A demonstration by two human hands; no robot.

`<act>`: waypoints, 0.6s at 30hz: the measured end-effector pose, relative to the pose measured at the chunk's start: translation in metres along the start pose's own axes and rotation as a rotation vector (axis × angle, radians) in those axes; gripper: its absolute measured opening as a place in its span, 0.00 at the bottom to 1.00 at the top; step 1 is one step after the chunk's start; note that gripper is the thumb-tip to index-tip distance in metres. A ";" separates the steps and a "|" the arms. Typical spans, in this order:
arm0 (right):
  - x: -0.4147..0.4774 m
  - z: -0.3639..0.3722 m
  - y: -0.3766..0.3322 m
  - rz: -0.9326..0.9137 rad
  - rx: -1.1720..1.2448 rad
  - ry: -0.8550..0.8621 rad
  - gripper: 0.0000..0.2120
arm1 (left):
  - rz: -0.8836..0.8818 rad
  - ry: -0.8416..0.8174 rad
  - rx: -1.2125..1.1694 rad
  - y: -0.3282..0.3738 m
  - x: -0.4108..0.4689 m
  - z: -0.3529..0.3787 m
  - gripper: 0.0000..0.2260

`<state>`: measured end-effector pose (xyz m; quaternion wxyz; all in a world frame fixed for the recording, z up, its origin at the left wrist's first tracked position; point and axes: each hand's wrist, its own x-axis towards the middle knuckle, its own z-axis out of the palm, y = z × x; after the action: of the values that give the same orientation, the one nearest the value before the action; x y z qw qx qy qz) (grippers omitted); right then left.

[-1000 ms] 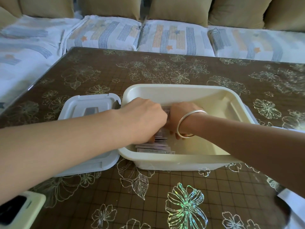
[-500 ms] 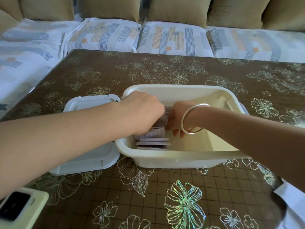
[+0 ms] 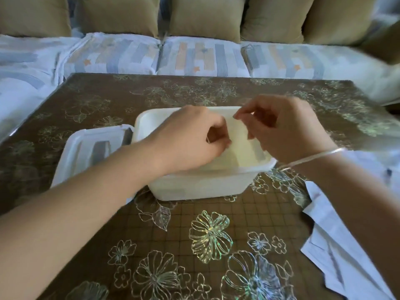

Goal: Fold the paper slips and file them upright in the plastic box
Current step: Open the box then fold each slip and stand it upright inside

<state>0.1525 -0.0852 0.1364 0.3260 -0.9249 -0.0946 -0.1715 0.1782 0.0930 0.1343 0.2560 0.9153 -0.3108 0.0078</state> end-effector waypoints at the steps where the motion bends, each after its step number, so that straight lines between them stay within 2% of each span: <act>1: -0.018 -0.007 0.007 -0.005 -0.018 0.143 0.05 | 0.007 0.019 -0.066 0.014 -0.002 0.011 0.04; 3: -0.048 -0.012 0.027 0.047 0.000 0.293 0.05 | 0.042 0.096 -0.123 0.037 -0.006 0.030 0.04; 5: -0.086 -0.017 0.051 0.152 -0.006 0.306 0.06 | 0.090 0.246 -0.076 0.064 -0.013 0.046 0.06; 7: -0.125 -0.022 0.073 0.249 -0.117 0.274 0.07 | 0.091 0.330 0.005 0.087 -0.023 0.061 0.08; 9: -0.163 -0.025 0.097 0.361 -0.347 0.223 0.05 | 0.054 0.255 0.018 0.099 -0.036 0.083 0.07; 11: -0.192 -0.024 0.118 0.503 -0.559 0.020 0.20 | -0.010 0.109 -0.029 0.104 -0.051 0.111 0.07; 13: -0.210 -0.021 0.133 0.574 -0.621 -0.166 0.31 | -0.052 0.000 -0.072 0.102 -0.066 0.135 0.06; 15: -0.221 -0.020 0.136 0.560 -0.579 -0.159 0.30 | -0.083 -0.061 -0.107 0.101 -0.078 0.150 0.06; 18: -0.228 -0.014 0.128 0.407 -0.525 0.006 0.18 | -0.131 -0.076 -0.146 0.094 -0.092 0.160 0.04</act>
<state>-0.0251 -0.2076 -0.0130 0.1045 -0.9767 0.1405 -0.1238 0.0270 0.0055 0.0231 0.3102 0.9121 -0.2597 -0.0664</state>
